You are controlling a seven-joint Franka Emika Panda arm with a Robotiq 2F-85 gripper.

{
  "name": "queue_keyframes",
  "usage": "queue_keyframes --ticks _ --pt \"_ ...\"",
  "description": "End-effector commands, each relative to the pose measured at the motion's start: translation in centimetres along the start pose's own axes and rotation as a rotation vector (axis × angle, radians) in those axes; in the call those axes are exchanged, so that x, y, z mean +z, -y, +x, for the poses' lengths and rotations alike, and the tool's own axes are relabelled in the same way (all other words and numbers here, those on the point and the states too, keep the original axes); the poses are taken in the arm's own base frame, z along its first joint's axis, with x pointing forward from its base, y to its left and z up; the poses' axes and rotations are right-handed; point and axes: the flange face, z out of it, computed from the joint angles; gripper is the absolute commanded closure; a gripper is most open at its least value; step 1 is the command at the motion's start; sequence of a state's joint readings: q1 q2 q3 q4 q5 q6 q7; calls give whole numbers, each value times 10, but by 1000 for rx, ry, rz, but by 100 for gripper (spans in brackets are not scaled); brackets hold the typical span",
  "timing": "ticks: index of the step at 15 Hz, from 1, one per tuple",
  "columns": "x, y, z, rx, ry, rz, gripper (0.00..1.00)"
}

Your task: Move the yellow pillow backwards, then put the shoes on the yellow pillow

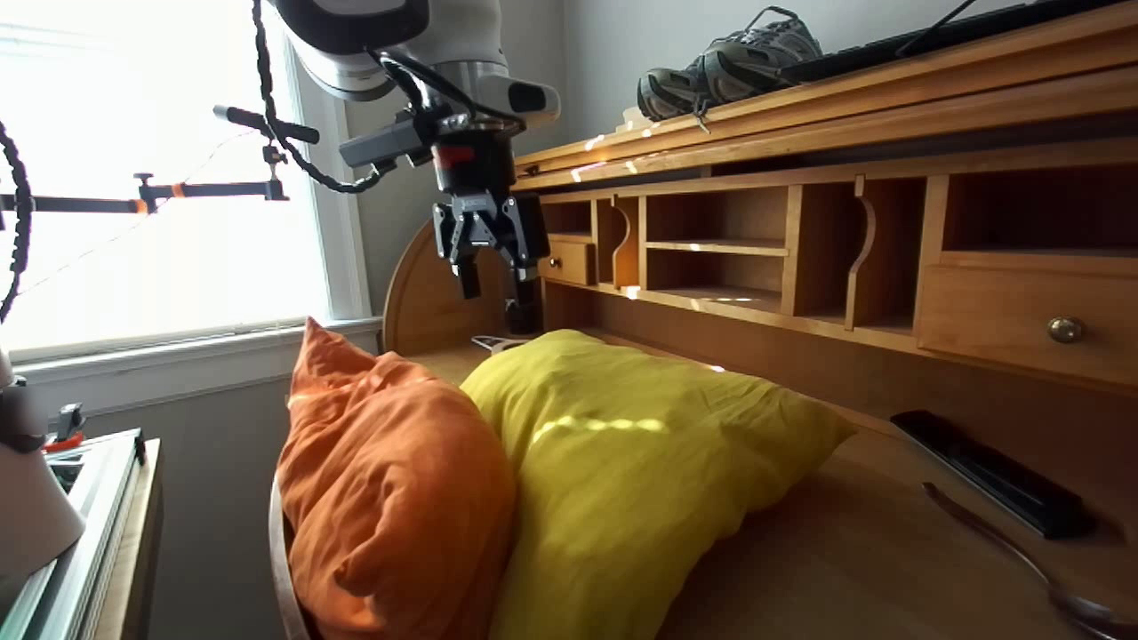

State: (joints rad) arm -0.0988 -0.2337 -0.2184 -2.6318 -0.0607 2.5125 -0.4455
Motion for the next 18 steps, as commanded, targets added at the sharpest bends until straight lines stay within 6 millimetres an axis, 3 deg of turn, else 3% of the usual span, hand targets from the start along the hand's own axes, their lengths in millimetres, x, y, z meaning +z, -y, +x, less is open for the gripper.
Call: queue_keyframes --ticks 1,14,15,16,18 --pt "22 -12 -5 5 -68 -40 0" --pt "78 -25 -6 176 -133 -17 0" --pt "82 -24 -6 183 -132 -18 25" --pt "86 -24 -5 186 -130 -18 26" --pt "92 -23 -4 187 -122 -15 42"
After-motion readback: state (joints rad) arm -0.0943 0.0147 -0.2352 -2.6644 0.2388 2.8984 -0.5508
